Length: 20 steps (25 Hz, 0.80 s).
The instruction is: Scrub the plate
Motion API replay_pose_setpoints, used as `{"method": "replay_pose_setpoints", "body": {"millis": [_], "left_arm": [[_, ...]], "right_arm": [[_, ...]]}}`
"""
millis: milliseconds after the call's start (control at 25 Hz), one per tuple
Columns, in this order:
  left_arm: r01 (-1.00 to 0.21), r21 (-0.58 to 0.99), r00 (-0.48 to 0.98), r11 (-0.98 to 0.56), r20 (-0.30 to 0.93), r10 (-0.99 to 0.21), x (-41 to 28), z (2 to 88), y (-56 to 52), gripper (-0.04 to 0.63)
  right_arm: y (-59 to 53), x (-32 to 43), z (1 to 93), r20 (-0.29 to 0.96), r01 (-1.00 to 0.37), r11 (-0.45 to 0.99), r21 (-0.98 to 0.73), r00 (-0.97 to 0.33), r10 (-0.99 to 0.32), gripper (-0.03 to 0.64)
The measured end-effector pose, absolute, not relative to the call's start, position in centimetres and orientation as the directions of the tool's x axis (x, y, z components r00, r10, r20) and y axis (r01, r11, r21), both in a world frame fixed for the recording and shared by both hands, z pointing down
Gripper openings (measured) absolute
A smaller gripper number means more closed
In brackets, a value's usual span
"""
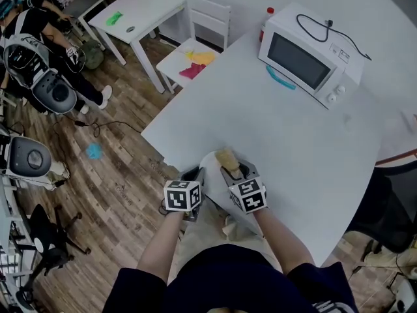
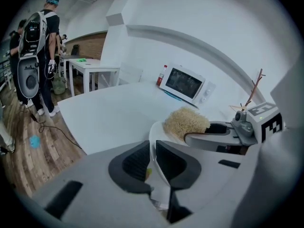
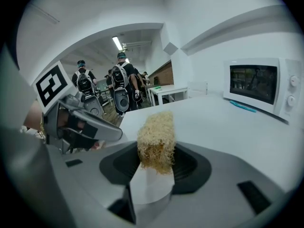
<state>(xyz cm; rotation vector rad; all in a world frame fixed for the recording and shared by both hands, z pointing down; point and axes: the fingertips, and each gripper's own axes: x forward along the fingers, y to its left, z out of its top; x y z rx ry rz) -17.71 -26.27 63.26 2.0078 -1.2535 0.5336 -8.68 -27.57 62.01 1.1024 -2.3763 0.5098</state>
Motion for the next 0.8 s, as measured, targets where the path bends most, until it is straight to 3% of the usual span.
{"method": "replay_pose_setpoints", "body": {"millis": [800], "left_arm": [[-0.935, 0.283, 0.350, -0.212, 0.656, -0.668, -18.0, 62.7, -24.5, 0.052]], "right_arm": [[-18.2, -10.5, 63.2, 0.576, -0.597, 0.784, -0.172, -0.706, -0.411, 0.179]]}}
